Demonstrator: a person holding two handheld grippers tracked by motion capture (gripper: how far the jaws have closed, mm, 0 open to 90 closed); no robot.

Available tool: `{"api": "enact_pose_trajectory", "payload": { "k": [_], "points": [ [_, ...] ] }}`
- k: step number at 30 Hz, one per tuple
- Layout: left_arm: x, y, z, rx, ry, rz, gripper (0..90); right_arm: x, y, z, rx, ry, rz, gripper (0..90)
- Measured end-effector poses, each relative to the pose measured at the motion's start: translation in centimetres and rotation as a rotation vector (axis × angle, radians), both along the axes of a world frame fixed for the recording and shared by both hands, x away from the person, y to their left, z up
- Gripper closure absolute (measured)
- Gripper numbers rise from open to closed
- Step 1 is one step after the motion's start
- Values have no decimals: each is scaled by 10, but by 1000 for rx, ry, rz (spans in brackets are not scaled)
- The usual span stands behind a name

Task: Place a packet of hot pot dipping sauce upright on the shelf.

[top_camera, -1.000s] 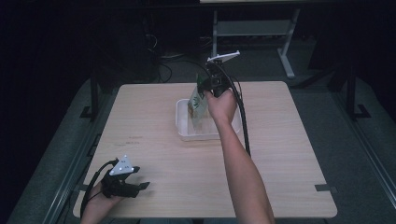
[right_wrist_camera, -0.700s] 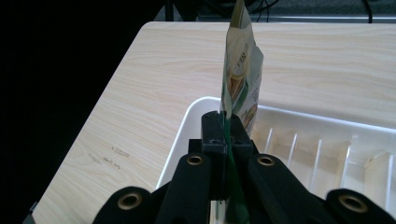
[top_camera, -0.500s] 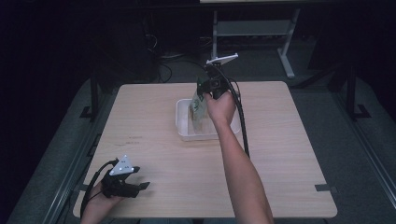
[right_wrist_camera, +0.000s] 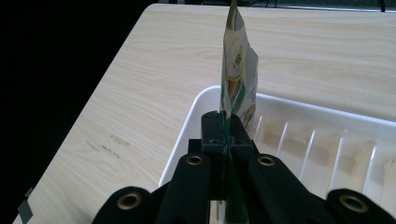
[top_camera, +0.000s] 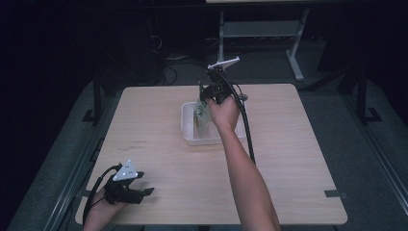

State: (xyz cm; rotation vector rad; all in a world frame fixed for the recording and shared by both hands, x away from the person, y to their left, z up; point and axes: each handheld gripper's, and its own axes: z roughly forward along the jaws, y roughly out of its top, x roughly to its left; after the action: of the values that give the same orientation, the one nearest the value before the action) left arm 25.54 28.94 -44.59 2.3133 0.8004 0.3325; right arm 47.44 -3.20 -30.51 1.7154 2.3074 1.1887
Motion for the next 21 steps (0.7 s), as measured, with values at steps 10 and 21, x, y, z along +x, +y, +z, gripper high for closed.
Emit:
{"api": "enact_pose_trajectory", "payload": {
  "k": [10,21],
  "points": [
    [0,0,0,-1,0,0,292,0,8,-4,-19,-1,22,883],
    [0,0,0,1,0,-3,292,-2,21,-14,-115,24,94,836]
  ]
}}
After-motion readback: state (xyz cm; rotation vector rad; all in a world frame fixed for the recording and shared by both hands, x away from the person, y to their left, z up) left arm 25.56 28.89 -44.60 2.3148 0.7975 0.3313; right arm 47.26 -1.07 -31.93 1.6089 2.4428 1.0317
